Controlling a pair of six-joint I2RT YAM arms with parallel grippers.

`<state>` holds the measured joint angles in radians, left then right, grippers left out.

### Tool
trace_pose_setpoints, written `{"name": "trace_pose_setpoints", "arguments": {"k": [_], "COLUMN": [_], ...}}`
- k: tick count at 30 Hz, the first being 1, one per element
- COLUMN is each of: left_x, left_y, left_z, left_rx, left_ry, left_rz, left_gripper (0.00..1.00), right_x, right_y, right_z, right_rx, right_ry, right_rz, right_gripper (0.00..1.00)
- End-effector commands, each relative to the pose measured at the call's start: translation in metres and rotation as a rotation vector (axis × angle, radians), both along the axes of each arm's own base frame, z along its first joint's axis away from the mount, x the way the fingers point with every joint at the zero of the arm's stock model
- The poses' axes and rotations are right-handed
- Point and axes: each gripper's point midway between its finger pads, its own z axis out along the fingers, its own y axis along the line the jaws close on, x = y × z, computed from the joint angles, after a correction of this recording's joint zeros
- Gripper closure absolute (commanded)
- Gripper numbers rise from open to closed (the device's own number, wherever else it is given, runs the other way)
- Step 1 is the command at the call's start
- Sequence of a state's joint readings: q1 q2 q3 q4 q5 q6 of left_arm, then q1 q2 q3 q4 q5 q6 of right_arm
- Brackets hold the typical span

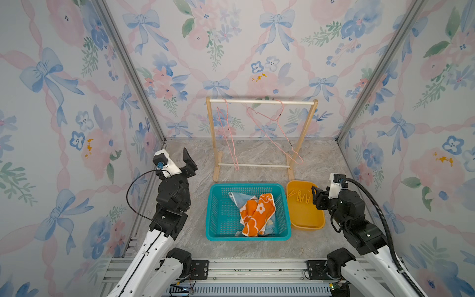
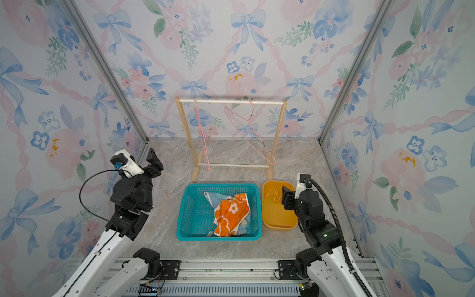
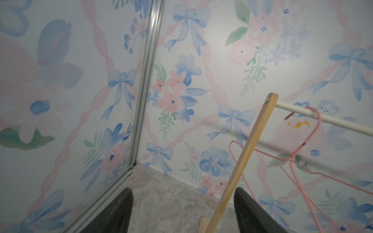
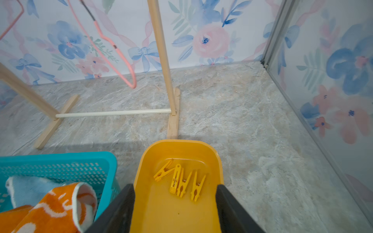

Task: Remove the clothespins securing towels to the hanger
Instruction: Reset both arms

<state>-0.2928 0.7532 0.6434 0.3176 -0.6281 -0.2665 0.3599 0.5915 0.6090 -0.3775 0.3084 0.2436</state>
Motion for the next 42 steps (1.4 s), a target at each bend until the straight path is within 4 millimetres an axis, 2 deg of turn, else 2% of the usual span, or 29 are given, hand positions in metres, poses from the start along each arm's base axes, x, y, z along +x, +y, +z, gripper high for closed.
{"name": "trace_pose_setpoints", "arguments": {"k": [1,2,3,5,8,10,14,18,25,28,30,32,33,36,38,42], "left_x": [-0.002,-0.002,-0.003,-0.007,-0.009,-0.009,-0.008,-0.001,0.033,0.051,0.057,0.064,0.067,0.062,0.063,0.062], "left_y": [0.027,0.037,0.044,0.060,0.067,0.068,0.067,0.055,0.025,0.015,0.015,0.001,-0.007,-0.006,-0.013,-0.015], "left_z": [-0.041,-0.057,-0.070,-0.100,-0.132,-0.146,-0.171,-0.186,-0.208,-0.210,-0.209,-0.222,-0.223,-0.225,-0.229,-0.227], "left_rx": [-0.082,-0.103,-0.124,-0.169,-0.191,-0.181,-0.130,-0.063,0.075,0.153,0.172,0.207,0.234,0.228,0.243,0.250], "left_ry": [0.017,0.036,0.048,0.067,0.090,0.103,0.137,0.152,0.237,0.275,0.264,0.286,0.278,0.279,0.280,0.269], "left_rz": [0.127,0.159,0.176,0.222,0.234,0.235,0.229,0.149,-0.024,-0.054,-0.054,-0.135,-0.164,-0.168,-0.208,-0.214], "left_gripper": [0.17,0.17,0.16,0.13,0.09,0.02,0.02,0.02,0.02,0.02,0.02,0.02,0.02,0.02,0.02,0.02], "right_x": [0.005,0.004,0.004,0.002,0.002,0.003,0.007,0.016,0.031,0.047,0.058,0.071,0.075,0.091,0.101,0.105], "right_y": [-0.035,-0.043,-0.049,-0.061,-0.074,-0.078,-0.083,-0.081,-0.073,-0.062,-0.052,-0.044,-0.041,-0.032,-0.029,-0.030], "right_z": [0.002,0.002,0.002,0.000,-0.010,-0.019,-0.041,-0.060,-0.078,-0.086,-0.086,-0.087,-0.088,-0.086,-0.090,-0.093], "right_rx": [-0.081,-0.095,-0.104,-0.121,-0.150,-0.162,-0.197,-0.172,-0.161,-0.167,-0.165,-0.163,-0.165,-0.168,-0.210,-0.244], "right_ry": [-0.024,-0.034,-0.048,-0.074,-0.104,-0.120,-0.144,-0.154,-0.202,-0.161,-0.177,-0.178,-0.176,-0.204,-0.157,-0.198], "right_rz": [-0.193,-0.240,-0.275,-0.337,-0.397,-0.410,-0.416,-0.383,-0.328,-0.258,-0.210,-0.170,-0.159,-0.122,-0.100,-0.084], "right_gripper": [0.26,0.10,0.01,0.02,0.02,0.02,0.02,0.02,0.02,0.02,0.02,0.02,0.02,0.02,0.02,0.02]}}
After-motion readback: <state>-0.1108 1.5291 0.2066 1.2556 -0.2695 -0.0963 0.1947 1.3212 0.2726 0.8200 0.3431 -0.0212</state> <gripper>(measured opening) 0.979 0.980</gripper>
